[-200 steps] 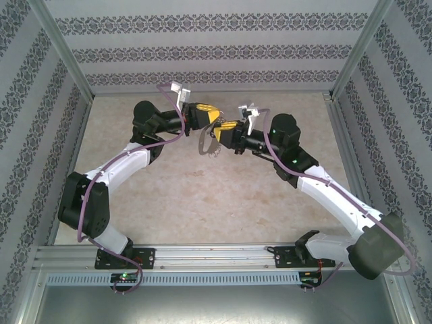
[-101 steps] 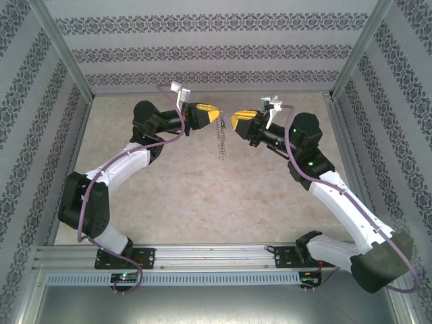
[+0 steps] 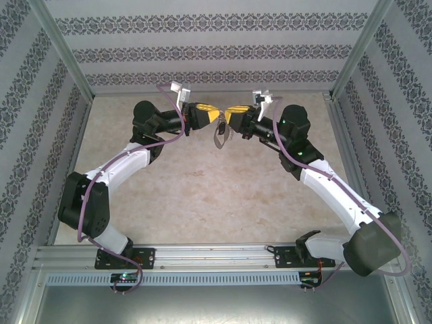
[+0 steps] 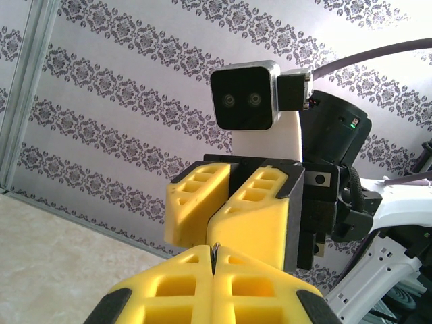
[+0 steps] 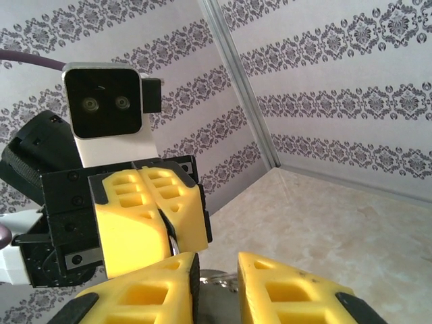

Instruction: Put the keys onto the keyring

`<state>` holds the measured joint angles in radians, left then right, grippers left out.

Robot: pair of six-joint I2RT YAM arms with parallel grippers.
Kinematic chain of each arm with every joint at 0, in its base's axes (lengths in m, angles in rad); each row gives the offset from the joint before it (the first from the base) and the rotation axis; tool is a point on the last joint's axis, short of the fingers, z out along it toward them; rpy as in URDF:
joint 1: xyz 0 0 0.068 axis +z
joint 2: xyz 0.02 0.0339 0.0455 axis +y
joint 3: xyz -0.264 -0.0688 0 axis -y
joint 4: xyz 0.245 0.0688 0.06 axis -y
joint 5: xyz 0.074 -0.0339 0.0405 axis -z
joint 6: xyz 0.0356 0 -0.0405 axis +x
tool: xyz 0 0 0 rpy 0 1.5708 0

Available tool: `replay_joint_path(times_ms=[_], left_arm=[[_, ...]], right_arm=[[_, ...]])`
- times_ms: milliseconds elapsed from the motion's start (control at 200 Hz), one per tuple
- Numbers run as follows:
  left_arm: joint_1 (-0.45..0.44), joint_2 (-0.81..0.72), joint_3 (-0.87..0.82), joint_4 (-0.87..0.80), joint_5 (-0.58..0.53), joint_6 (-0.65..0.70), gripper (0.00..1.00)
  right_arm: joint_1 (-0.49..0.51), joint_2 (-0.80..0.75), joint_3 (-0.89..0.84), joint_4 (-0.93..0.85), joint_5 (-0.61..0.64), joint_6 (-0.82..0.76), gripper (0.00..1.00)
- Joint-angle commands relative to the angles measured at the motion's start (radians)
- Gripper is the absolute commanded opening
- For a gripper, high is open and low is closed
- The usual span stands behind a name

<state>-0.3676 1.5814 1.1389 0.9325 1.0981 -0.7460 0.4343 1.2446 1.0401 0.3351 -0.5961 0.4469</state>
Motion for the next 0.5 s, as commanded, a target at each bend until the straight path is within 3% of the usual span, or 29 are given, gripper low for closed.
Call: replay_joint_path(times_ms=[0,495], left_arm=[[-0.015,-0.002,0.013,0.077,0.006,-0.012,0.0],[-0.02,-0.005,0.016,0.073,0.009,-0.01,0.0]], right_arm=[[0.001,-0.017,0.023,0.061,-0.034,0.02,0.23],[0.02,-0.003,0.031,0.074,-0.095,0.052,0.2]])
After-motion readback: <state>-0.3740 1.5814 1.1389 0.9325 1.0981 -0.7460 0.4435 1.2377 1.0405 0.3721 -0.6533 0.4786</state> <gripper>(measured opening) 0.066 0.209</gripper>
